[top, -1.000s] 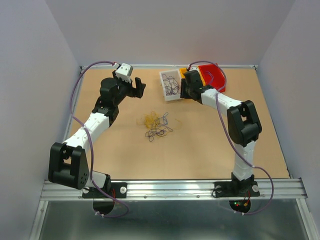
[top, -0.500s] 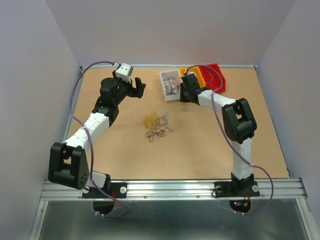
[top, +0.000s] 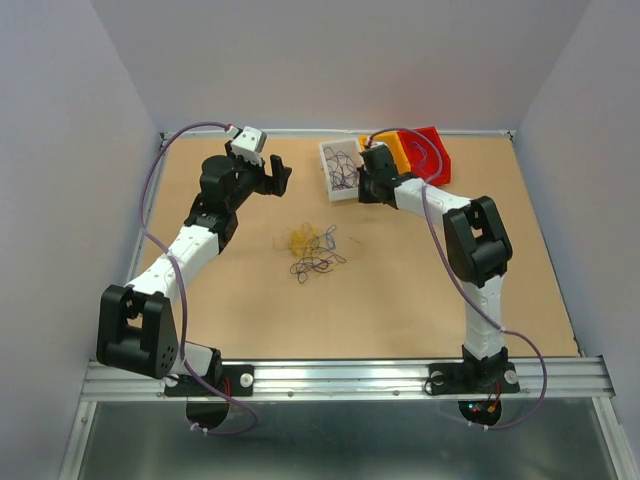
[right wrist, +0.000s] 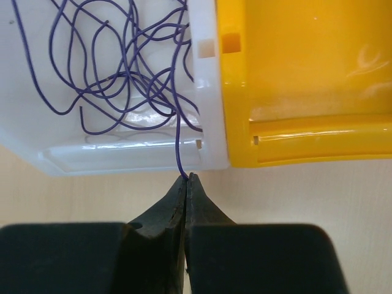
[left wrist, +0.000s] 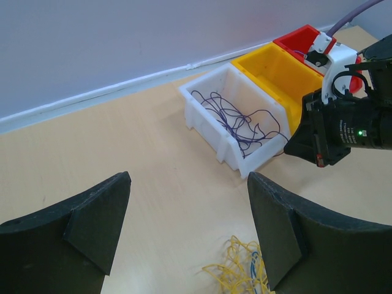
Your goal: Untangle the cables
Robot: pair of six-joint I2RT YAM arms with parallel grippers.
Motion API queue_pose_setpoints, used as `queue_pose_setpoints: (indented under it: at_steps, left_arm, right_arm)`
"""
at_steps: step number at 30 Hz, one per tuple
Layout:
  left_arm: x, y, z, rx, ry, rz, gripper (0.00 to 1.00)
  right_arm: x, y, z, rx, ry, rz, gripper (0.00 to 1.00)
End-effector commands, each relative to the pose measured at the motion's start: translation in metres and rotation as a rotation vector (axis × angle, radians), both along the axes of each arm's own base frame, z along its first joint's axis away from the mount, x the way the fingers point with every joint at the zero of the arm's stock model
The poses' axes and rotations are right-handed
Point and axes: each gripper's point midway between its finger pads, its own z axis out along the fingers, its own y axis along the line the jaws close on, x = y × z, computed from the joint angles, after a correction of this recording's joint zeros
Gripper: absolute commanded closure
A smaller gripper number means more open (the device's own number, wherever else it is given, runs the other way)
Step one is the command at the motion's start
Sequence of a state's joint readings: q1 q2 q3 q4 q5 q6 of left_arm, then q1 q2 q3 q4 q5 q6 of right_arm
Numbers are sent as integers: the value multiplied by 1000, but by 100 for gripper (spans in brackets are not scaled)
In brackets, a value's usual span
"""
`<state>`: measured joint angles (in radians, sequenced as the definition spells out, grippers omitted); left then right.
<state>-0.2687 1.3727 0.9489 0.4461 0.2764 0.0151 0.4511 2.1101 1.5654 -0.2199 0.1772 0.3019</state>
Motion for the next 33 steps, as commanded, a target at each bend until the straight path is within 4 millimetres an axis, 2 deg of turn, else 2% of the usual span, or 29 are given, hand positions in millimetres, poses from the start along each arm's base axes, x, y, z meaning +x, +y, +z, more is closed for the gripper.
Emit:
queue_pose_setpoints:
  at_steps: [1,3,9,10,12,13,14,17,18,20,23,26,28,30,32,33]
  left_arm:
    - [1,-1,29,-11,-90,0,11]
    - [2,-1,28,-9,-90,3,11]
    - [2,-1,27,-6,-87,4,11]
    - [2,-1,28,-7,-89,3,11]
    - [4,-2,27,-5,-87,2,11]
    - [4,-2,25,-2,-83,1,11]
    - [5,-3,24,-1,-79,-1,11]
    - [6,-5,21,3,-67,-7,11]
    - [7,-5,22,3,-69,-7,11]
    - [7,-6,20,7,-66,-11,11]
    - [7,-7,18,13,-59,-14,11]
    - [7,-9,18,18,-57,-19,11]
    - [6,-11,17,27,-56,-29,10]
    - [3,-13,18,41,-63,-46,9]
    - [-1,-16,21,51,-73,-59,6]
    - [-4,-17,21,68,-75,-69,5]
  right_arm:
    - [20,29,68,84,-143,69,99]
    - [25,35,83,108,-171,83,99]
    - [46,45,106,129,-231,88,99]
    - [52,48,116,136,-256,87,99]
    - [60,53,103,135,-242,93,100]
    - [65,57,110,148,-258,95,99]
    - [68,59,95,143,-237,98,100]
    - [78,63,87,139,-237,95,99]
    - [80,62,70,120,-216,86,99]
    - [84,62,60,108,-204,78,99]
    - [84,61,32,86,-156,68,99]
    - [85,62,23,81,-142,65,90]
    - [87,61,32,82,-158,61,85]
    - [86,61,51,86,-187,60,82]
    - [82,59,62,75,-203,53,77]
    - [79,59,81,81,-230,54,75]
